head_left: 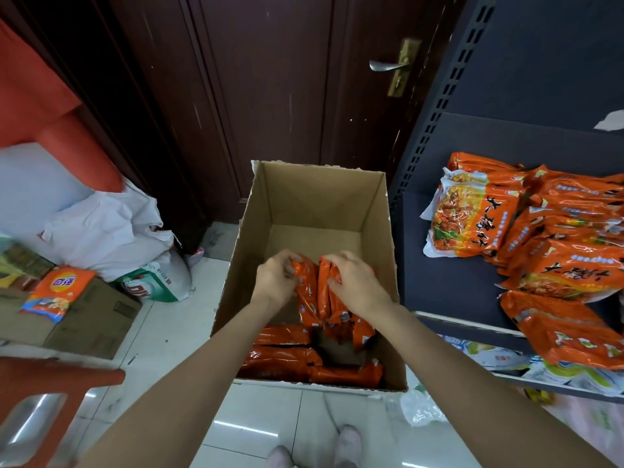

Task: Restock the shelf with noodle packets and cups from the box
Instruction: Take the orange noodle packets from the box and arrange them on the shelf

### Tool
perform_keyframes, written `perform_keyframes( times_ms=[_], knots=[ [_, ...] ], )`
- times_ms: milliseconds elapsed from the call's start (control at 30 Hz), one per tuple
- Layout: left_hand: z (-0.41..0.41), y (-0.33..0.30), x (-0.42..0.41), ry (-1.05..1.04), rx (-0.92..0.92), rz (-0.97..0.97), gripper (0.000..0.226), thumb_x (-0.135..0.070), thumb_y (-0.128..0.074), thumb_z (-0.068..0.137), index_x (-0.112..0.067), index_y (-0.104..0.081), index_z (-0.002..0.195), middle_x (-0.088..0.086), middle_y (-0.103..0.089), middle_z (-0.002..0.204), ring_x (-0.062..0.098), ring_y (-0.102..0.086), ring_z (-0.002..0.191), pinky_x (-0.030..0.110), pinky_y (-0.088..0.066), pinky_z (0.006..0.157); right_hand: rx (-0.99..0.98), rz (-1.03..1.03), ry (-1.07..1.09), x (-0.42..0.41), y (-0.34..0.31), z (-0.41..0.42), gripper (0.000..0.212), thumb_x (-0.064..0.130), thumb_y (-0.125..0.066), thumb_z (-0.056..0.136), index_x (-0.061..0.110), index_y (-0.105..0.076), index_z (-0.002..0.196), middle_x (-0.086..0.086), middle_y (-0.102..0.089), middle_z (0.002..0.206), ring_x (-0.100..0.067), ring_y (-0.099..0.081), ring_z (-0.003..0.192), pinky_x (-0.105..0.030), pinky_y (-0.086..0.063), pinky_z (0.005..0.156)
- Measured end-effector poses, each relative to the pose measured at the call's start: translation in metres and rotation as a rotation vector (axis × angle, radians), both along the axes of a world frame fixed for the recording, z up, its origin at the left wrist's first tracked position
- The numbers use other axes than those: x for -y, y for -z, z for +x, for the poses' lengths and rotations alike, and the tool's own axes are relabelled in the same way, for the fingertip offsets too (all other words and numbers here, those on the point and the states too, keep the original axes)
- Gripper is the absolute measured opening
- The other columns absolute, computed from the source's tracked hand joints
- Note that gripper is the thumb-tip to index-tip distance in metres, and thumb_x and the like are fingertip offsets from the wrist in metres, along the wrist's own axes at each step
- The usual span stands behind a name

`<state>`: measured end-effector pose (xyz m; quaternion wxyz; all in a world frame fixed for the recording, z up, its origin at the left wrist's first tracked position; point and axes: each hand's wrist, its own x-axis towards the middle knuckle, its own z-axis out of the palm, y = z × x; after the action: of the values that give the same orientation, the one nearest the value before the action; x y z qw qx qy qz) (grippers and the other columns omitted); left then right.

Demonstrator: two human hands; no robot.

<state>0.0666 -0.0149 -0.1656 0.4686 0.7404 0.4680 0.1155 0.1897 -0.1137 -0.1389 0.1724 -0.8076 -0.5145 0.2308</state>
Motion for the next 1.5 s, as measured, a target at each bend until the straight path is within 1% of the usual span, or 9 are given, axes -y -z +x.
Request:
perform_keyframes(
  times_ms=[267,400,600,933,1033,1133,1233,1367,1500],
  knots=[
    [-0.004,0.005,-0.005,-0.058,0.013,-0.056,0.031,0.002,-0.062,0.085,-0.019,-0.058,0.107,0.004,-0.059,0.098,0.014,-0.061,0.093,0.025,-0.057,0.068,-0.039,-0.228,0.147,-0.023,0.054,-0.01,0.063,0.028,-0.06,0.09,0.02,-0.031,0.145,-0.011,-0.038,0.145,-0.028,-0.036,0.135,-0.043,-0.035,0.11],
    [-0.009,-0.002,-0.007,-0.07,0.036,0.015,0.031,-0.001,-0.063,0.085,-0.015,-0.058,0.113,-0.002,-0.057,0.093,0.013,-0.06,0.096,0.033,-0.057,0.081,0.105,-0.301,0.181,-0.028,0.057,-0.011,0.083,0.012,-0.068,0.083,0.014,-0.016,0.148,-0.018,-0.033,0.145,-0.032,-0.034,0.135,-0.041,-0.037,0.109],
    [-0.011,-0.018,-0.013,-0.078,0.118,0.109,0.029,-0.004,-0.063,0.086,-0.015,-0.059,0.113,-0.004,-0.056,0.088,0.014,-0.061,0.096,0.04,-0.057,0.083,0.152,-0.272,0.282,-0.024,0.037,-0.015,0.029,-0.002,-0.046,0.093,0.001,-0.047,0.121,-0.016,-0.062,0.112,-0.03,-0.062,0.104,-0.034,-0.049,0.079],
    [-0.019,-0.084,-0.024,-0.041,0.314,0.309,0.036,0.004,-0.062,0.081,-0.026,-0.062,0.1,-0.008,-0.052,0.077,0.009,-0.056,0.068,0.027,-0.053,0.074,-0.131,0.23,0.486,-0.009,-0.05,0.006,0.022,0.004,-0.047,0.093,0.012,-0.067,0.096,-0.009,-0.066,0.095,-0.029,-0.062,0.092,-0.031,-0.049,0.077],
    [-0.013,-0.114,-0.02,-0.014,0.397,0.37,0.033,0.0,-0.06,0.085,-0.024,-0.062,0.108,-0.002,-0.058,0.088,0.011,-0.059,0.075,0.024,-0.053,0.074,-0.18,0.36,0.517,0.002,-0.08,0.02,0.014,0.012,-0.048,0.096,0.014,-0.062,0.093,-0.005,-0.064,0.096,-0.026,-0.062,0.092,-0.046,-0.054,0.08],
    [0.0,-0.141,-0.011,0.025,0.445,0.422,0.029,-0.006,-0.06,0.089,-0.024,-0.06,0.111,-0.005,-0.059,0.095,0.008,-0.06,0.086,0.02,-0.052,0.077,-0.236,0.476,0.557,0.018,-0.11,0.035,0.015,0.013,-0.046,0.097,0.013,-0.061,0.095,-0.006,-0.066,0.095,-0.025,-0.065,0.09,-0.037,-0.054,0.074],
    [0.02,-0.165,0.002,0.063,0.5,0.427,0.028,-0.005,-0.06,0.089,-0.024,-0.06,0.11,-0.004,-0.059,0.095,0.008,-0.059,0.086,0.018,-0.051,0.076,-0.21,0.595,0.591,0.038,-0.132,0.055,0.015,0.009,-0.048,0.096,0.009,-0.063,0.098,-0.003,-0.063,0.09,-0.023,-0.061,0.083,-0.034,-0.05,0.072],
    [0.056,-0.185,0.021,0.111,0.521,0.445,0.027,-0.006,-0.061,0.088,-0.024,-0.06,0.108,-0.004,-0.059,0.093,0.005,-0.058,0.079,0.016,-0.05,0.073,-0.177,0.668,0.6,0.064,-0.145,0.095,0.015,0.006,-0.047,0.096,0.007,-0.062,0.099,-0.011,-0.056,0.074,-0.022,-0.05,0.062,-0.013,-0.041,0.042],
    [0.098,-0.189,0.039,0.121,0.482,0.456,0.029,-0.005,-0.06,0.088,-0.025,-0.061,0.108,-0.001,-0.06,0.094,0.009,-0.06,0.079,0.02,-0.052,0.073,-0.045,0.611,0.561,0.087,-0.142,0.144,0.013,0.007,-0.05,0.095,0.011,-0.062,0.095,-0.007,-0.06,0.077,-0.022,-0.053,0.059,-0.025,-0.042,0.05]
  ],
)
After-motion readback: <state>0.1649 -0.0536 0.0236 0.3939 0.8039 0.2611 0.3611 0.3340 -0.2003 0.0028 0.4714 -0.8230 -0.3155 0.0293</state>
